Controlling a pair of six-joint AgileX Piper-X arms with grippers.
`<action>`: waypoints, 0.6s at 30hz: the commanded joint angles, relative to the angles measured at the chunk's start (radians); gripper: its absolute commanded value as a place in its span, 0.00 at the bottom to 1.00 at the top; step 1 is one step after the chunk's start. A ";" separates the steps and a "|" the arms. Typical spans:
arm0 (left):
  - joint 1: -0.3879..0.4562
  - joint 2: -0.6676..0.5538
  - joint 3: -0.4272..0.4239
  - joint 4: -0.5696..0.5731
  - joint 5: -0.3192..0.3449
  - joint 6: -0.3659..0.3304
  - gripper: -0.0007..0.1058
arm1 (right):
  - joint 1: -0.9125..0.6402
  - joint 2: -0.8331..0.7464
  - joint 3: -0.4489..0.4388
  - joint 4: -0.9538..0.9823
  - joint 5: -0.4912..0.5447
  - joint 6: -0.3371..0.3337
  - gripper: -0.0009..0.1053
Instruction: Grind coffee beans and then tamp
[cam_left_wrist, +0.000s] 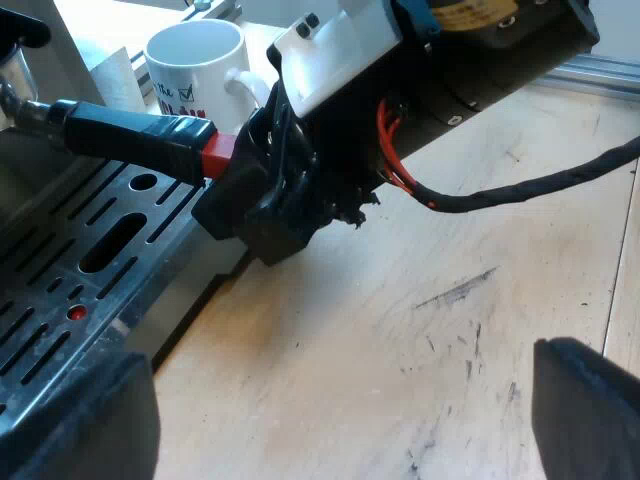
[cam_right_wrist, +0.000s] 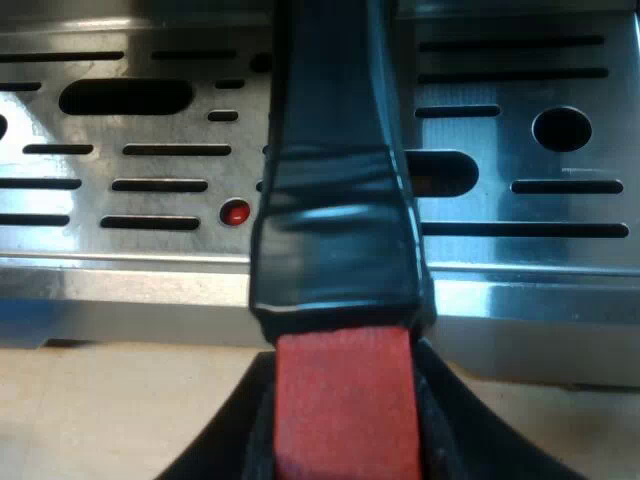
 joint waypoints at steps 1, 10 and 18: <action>-0.003 -0.007 0.000 -0.009 0.006 -0.003 0.72 | 0.023 -0.004 -0.011 -0.074 -0.007 -0.022 0.01; -0.003 -0.007 0.000 -0.009 0.006 -0.003 0.72 | 0.090 -0.004 -0.011 -0.074 0.123 -0.022 0.01; -0.003 -0.007 0.000 -0.009 0.006 -0.003 0.72 | 0.119 -0.004 -0.008 -0.074 0.154 -0.014 0.01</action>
